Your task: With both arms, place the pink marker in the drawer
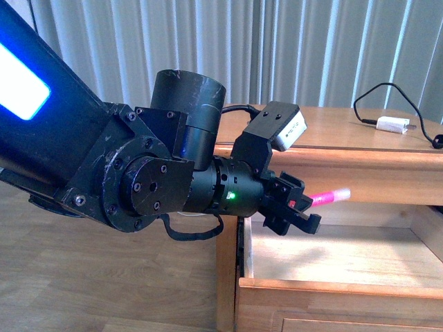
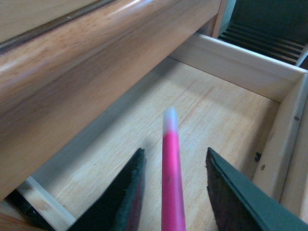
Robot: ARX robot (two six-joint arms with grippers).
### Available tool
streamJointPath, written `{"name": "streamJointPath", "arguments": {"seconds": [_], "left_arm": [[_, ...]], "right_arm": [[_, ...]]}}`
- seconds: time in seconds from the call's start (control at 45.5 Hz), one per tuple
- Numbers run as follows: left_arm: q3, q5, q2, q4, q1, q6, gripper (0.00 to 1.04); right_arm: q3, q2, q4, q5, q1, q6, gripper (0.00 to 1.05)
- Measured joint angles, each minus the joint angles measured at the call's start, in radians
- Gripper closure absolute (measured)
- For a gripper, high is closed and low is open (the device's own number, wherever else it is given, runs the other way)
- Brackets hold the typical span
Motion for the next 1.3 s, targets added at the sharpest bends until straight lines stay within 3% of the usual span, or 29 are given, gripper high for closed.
{"name": "streamJointPath", "arguments": {"seconds": [0.351, 0.637, 0.747, 0.835, 1.032, 1.296], "left_arm": [[-0.274, -0.216, -0.228, 0.173, 0.015, -0.090, 0.05], [-0.628, -0.373, -0.606, 0.294, 0.059, -0.171, 0.06], [-0.761, -0.375, -0.764, 0.294, 0.089, -0.223, 0.06], [-0.875, -0.376, -0.942, 0.262, 0.135, -0.295, 0.06], [-1.111, -0.415, -1.339, 0.050, 0.333, -0.409, 0.06], [-1.149, -0.420, -1.389, 0.016, 0.358, -0.416, 0.06]], "right_arm": [[0.000, 0.000, 0.000, 0.000, 0.000, 0.000, 0.08], [0.000, 0.000, 0.000, 0.000, 0.000, 0.000, 0.08], [0.000, 0.000, 0.000, 0.000, 0.000, 0.000, 0.08], [0.000, 0.000, 0.000, 0.000, 0.000, 0.000, 0.08], [0.000, 0.000, 0.000, 0.000, 0.000, 0.000, 0.08], [0.000, 0.000, 0.000, 0.000, 0.000, 0.000, 0.08]]}}
